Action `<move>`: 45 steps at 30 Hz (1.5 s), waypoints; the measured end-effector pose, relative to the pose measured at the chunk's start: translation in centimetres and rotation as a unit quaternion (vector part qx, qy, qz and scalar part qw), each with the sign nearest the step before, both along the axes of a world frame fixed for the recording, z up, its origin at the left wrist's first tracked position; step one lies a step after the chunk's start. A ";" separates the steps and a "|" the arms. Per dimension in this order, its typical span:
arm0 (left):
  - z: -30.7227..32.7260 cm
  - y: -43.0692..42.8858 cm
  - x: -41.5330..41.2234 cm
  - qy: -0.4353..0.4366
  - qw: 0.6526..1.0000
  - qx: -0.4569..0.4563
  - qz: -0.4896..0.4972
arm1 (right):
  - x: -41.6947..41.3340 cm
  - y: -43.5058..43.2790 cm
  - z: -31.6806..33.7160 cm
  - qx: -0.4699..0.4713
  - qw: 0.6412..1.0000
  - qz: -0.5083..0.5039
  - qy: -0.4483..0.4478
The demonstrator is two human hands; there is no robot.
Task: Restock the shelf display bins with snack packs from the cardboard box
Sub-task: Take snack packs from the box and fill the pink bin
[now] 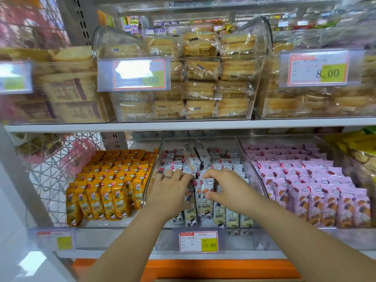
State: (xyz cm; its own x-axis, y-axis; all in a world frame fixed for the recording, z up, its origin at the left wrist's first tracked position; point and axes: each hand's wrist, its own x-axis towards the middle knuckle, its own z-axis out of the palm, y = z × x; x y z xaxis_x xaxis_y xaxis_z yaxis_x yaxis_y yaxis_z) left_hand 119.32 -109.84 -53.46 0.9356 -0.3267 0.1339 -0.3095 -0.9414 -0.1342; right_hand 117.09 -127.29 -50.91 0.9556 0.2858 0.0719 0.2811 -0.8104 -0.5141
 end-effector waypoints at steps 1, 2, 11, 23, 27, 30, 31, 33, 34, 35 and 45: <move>-0.1 0.0 0.0 0.000 1.000 0.005 -0.005 | 0.0 0.1 -0.1 -0.006 1.000 0.003 0.000; -0.1 0.0 0.0 -0.003 1.000 0.009 -0.010 | 0.0 0.1 -0.1 -0.011 1.000 0.007 -0.001; -0.6 -0.1 0.1 0.039 0.999 -0.023 -0.025 | 0.0 0.1 -0.4 -0.007 1.000 0.016 -0.004; -0.7 -0.4 0.1 0.075 0.991 -0.115 0.001 | 0.0 -0.2 -0.6 0.005 1.000 0.016 -0.010; -0.6 -0.9 0.0 0.063 0.987 -0.149 0.024 | 0.0 0.0 -0.6 0.010 1.000 0.019 -0.007; -0.3 -1.2 -0.2 0.058 0.988 -0.144 0.023 | 0.1 0.0 -0.7 0.017 1.000 0.013 0.005; 0.0 -1.3 -0.3 0.065 0.986 -0.149 0.025 | 0.2 0.0 -0.6 0.020 1.000 0.009 0.010; 0.3 -1.4 -0.5 0.081 0.984 -0.158 0.030 | 0.2 0.0 -0.6 0.025 1.000 0.008 0.017; 0.4 -1.4 -0.5 0.087 0.983 -0.158 0.032 | 0.3 0.0 -0.6 0.024 1.000 0.009 0.017; 0.6 -1.3 -0.5 0.092 0.983 -0.157 0.034 | 0.3 0.0 -0.6 0.023 1.000 0.010 0.017; 0.7 -1.0 -0.5 0.098 0.981 -0.165 0.031 | 0.7 -0.4 -0.2 0.068 0.997 0.022 0.028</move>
State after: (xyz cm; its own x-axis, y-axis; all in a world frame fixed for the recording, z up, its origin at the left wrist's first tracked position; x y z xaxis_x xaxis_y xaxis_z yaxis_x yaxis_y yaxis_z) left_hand 118.79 -110.83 -52.74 0.9708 -0.2369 0.0387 -0.2392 -0.9415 0.2372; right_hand 117.77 -127.69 -51.11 0.9460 0.3185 0.0606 0.2828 -0.7193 -0.6345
